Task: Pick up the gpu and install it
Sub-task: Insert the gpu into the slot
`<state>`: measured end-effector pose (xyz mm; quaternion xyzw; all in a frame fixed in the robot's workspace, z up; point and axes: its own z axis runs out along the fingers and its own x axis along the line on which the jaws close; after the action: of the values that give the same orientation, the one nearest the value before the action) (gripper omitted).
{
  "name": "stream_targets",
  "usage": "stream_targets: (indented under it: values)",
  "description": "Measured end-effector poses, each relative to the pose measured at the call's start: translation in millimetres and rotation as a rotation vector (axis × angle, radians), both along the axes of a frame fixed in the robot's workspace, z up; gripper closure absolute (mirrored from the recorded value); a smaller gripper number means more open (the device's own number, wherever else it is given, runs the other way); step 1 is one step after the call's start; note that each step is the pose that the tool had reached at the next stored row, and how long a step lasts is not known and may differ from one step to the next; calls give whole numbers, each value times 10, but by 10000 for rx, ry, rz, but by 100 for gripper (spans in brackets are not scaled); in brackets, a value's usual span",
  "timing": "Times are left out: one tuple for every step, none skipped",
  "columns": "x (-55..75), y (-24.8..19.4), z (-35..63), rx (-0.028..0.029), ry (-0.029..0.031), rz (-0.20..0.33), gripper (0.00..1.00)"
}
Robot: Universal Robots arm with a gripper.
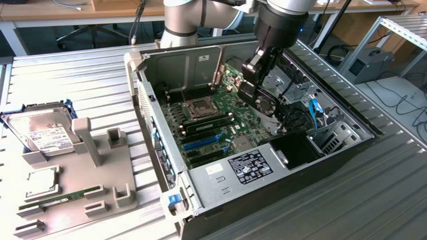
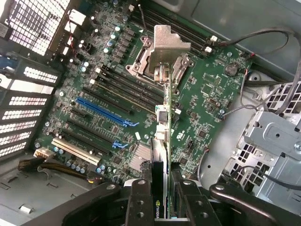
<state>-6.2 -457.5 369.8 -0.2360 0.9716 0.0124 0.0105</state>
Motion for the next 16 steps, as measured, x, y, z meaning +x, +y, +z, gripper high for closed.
stream_targets:
  values:
    - [0,0,0,0,-1,28,74]
    - [0,0,0,0,0,56,74]
    - [0,0,0,0,-1,84,74]
    - [0,0,0,1,0,113,74]
    - [0,0,0,0,-1,140,74]
    - [0,0,0,0,0,167,74]
    - [0,0,0,0,0,194,74]
    - [0,0,0,0,-1,224,74]
    - [0,0,0,0,0,250,74]
    - [0,0,0,0,0,275,74]
    - [0,0,0,1,-1,304,74]
    - [0,0,0,0,-1,338,74]
    - [0,0,0,1,-1,368,74]
    - [0,0,0,0,0,408,74]
    - [0,0,0,0,0,443,74]
    - [0,0,0,0,0,475,74]
